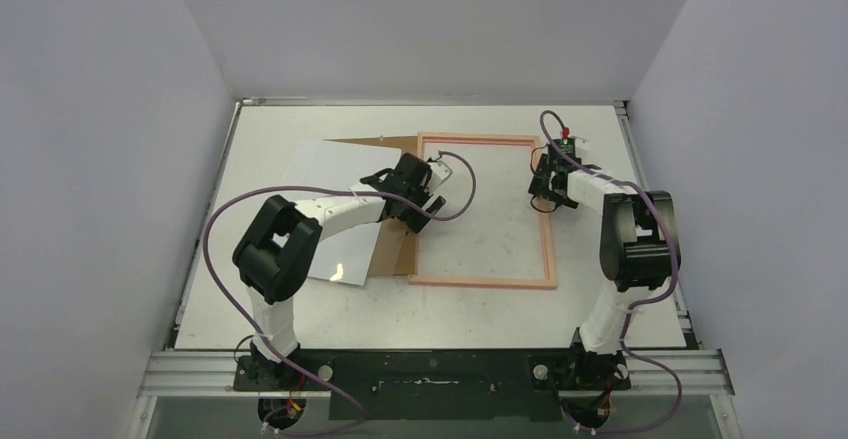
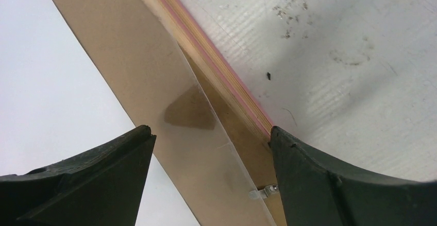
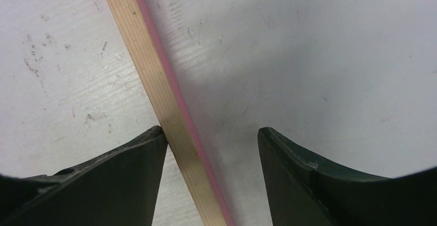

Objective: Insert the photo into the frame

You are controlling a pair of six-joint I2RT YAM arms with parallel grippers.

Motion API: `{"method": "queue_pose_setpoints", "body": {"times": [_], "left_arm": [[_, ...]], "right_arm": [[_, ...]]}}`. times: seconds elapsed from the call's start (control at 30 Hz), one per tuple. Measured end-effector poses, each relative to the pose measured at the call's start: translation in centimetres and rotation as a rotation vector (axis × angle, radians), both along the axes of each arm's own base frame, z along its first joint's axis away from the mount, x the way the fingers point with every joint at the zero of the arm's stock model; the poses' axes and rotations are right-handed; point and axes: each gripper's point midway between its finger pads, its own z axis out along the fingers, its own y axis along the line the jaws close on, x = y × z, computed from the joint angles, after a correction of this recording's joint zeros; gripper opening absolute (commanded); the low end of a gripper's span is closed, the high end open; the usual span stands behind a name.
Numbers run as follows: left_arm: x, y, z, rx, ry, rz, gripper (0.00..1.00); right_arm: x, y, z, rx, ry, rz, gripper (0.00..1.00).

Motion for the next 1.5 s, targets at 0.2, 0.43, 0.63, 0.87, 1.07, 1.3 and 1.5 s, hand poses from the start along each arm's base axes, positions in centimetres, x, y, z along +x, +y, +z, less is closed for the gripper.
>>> {"method": "queue_pose_setpoints", "body": {"times": [0.2,0.43,0.63,0.87,1.07,1.3,1.5], "left_arm": [[1.5,0.9,-0.1,-0.054,-0.015,0.053,0.80],[2.3,1.6,-0.2,-0.117,-0.016,0.081,0.80],[2.5,2.3,-0.1,-0.157,-0.010,0.086,0.80],[1.9,10.9,-1.4,-0.012,0.036,0.231,0.80],[1.3,11.9,-1.2,0.014,0.041,0.240,0.80],[0.4,10.8,-0.2,-0.045,0.124,0.237,0.83],[2.0,11.7,5.6,-0.223,0.125,0.299,0.86]], "right_arm": [[-0.8,0.0,-0.1,0.027,0.005,-0.014,0.56],[-1.1,0.3,0.1,0.048,0.013,-0.014,0.50],[-1.5,0.2,0.0,0.034,0.029,-0.003,0.50],[-0.6,-5.4,1.9,-0.145,0.008,-0.109,0.52],[0.1,-5.4,1.9,-0.203,0.014,-0.080,0.69],[0.3,-0.7,2.5,-0.269,-0.004,0.028,0.89],[2.1,5.0,5.5,-0.153,-0.124,0.105,0.89]]}}
